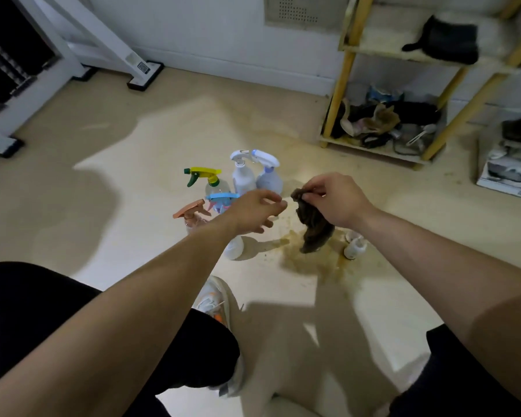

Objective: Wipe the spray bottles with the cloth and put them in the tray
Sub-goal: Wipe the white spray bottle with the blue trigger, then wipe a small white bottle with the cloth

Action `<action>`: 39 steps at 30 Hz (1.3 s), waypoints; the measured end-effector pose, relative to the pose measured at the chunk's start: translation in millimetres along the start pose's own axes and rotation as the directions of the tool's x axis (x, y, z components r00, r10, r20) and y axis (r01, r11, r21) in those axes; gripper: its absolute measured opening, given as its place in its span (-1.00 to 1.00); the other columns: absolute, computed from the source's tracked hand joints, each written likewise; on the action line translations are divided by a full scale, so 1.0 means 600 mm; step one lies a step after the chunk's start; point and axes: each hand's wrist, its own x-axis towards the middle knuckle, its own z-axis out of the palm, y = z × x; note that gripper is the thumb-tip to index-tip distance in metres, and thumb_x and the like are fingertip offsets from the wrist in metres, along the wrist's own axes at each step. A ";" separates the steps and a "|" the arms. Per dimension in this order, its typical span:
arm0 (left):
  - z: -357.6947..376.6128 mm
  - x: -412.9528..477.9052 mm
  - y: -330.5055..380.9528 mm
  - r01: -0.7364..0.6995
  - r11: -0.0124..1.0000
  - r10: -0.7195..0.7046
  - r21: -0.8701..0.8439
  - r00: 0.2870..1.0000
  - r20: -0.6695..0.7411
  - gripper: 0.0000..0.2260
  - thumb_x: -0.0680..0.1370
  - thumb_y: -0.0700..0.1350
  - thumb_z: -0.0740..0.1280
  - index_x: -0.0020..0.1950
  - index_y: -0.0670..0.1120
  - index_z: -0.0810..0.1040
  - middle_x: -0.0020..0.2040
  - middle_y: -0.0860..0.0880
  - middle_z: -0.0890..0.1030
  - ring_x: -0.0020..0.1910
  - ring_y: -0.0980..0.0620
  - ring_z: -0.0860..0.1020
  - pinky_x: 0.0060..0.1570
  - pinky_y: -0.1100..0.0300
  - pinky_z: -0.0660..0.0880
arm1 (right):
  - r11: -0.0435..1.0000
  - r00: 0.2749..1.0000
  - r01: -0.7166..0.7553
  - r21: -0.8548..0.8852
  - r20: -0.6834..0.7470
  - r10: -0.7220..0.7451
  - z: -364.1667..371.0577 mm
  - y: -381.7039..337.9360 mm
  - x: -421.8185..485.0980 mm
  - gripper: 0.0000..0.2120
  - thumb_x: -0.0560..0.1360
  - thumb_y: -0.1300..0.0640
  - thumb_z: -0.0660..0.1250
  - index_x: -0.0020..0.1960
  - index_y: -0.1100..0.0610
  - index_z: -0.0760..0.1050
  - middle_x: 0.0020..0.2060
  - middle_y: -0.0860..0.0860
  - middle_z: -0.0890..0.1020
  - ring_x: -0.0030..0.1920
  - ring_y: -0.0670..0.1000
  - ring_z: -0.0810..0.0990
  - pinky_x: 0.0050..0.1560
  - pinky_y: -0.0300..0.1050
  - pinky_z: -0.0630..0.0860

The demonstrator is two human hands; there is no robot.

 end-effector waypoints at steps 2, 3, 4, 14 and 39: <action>0.035 -0.013 0.038 0.108 0.973 -0.070 -0.206 0.981 0.183 -0.61 0.62 0.23 0.27 0.35 0.04 0.51 0.16 -0.10 0.65 0.02 -0.15 0.70 0.09 -0.07 0.64 | 0.998 0.997 -0.005 0.068 -0.076 0.010 -0.025 0.010 -0.022 -0.89 0.57 0.15 0.38 -0.02 0.03 0.69 -0.09 -0.04 0.73 0.00 -0.04 0.67 0.10 -0.06 0.58; 0.053 -0.017 0.054 0.142 0.951 -0.071 -0.276 0.965 0.252 -0.58 0.62 0.26 0.23 0.32 0.03 0.53 0.17 -0.13 0.65 0.05 -0.22 0.69 0.11 -0.10 0.63 | 0.994 0.993 -0.010 0.113 -0.117 0.023 -0.036 0.017 -0.033 -0.91 0.56 0.15 0.40 -0.04 0.03 0.69 -0.11 -0.05 0.73 -0.01 -0.05 0.68 0.12 -0.03 0.59; 0.072 -0.020 0.071 0.163 0.926 -0.057 -0.341 0.952 0.300 -0.56 0.62 0.28 0.21 0.28 -0.01 0.55 0.15 -0.17 0.65 0.09 -0.27 0.67 0.13 -0.14 0.61 | 0.984 0.987 -0.021 0.175 -0.152 0.048 -0.048 0.025 -0.046 -0.93 0.54 0.15 0.42 -0.06 0.01 0.68 -0.13 -0.06 0.72 -0.03 -0.06 0.68 0.13 0.01 0.60; 0.213 0.000 0.179 0.082 0.845 0.097 -0.528 0.948 0.303 -0.73 0.63 -0.09 0.29 0.21 -0.24 0.61 -0.01 -0.20 0.63 -0.07 -0.13 0.65 0.05 -0.04 0.64 | 0.920 0.906 -0.250 0.303 -0.263 0.333 -0.132 0.132 -0.165 -0.49 0.42 -0.17 0.51 0.28 0.01 0.50 0.22 -0.01 0.44 0.25 -0.01 0.45 0.25 -0.08 0.42; 0.232 0.180 -0.109 0.095 0.900 -0.058 0.425 0.993 -0.099 -0.53 0.42 -0.05 0.54 0.27 -0.06 0.47 0.11 -0.04 0.55 0.03 -0.05 0.54 0.00 0.10 0.49 | 0.712 0.771 -0.619 0.332 0.087 0.630 0.134 0.320 -0.120 -0.79 0.41 0.05 0.49 -0.01 0.09 0.59 -0.15 0.01 0.66 -0.14 0.03 0.61 -0.25 -0.18 0.49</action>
